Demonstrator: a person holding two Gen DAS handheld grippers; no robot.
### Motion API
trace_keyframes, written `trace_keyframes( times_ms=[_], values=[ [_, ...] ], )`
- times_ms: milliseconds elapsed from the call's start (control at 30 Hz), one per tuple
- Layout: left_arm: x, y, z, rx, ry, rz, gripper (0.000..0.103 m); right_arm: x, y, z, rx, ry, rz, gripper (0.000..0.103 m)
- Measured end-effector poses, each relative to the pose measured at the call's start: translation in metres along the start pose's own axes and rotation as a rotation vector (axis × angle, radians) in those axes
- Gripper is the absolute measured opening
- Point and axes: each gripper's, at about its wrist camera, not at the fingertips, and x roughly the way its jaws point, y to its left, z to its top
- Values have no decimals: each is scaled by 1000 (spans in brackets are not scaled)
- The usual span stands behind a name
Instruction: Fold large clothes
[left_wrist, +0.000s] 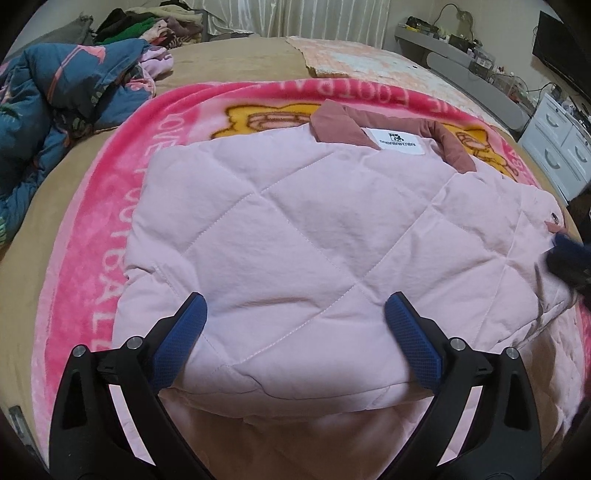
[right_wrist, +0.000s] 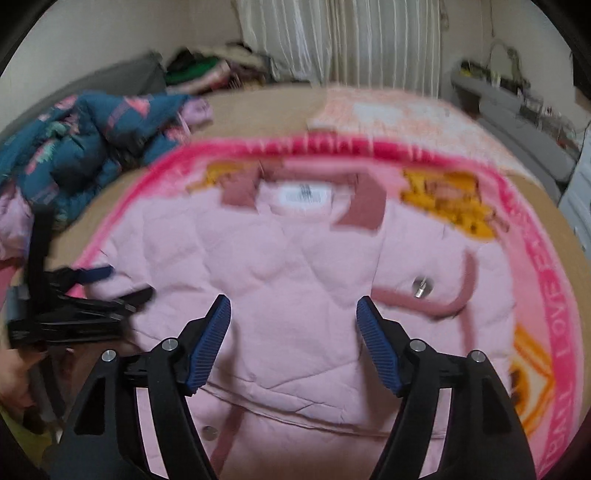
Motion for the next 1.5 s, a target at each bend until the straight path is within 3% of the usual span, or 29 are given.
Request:
trace_keyframes(
  times_ms=[133, 433, 733, 800, 1000, 1500],
  values=[
    [3, -2, -1, 14, 3, 2, 92, 25, -2, -13, 9, 36, -19, 71],
    [-1, -5, -3, 8, -1, 15, 91, 30, -1, -18, 9, 40, -48, 71],
    [-47, -12, -4, -29, -43, -29, 94, -34, -23, -22, 167, -51, 57, 82],
    [-57, -15, -5, -33, -53, -29, 94, -51, -25, -25, 171, -76, 67, 92],
    [-91, -22, -10, -19, -104, 0, 94, -98, -22, -35, 128, -158, 60, 92],
    [-155, -34, -31, -21, -162, -39, 94, -175, -19, -55, 105, -252, 81, 93]
  ],
)
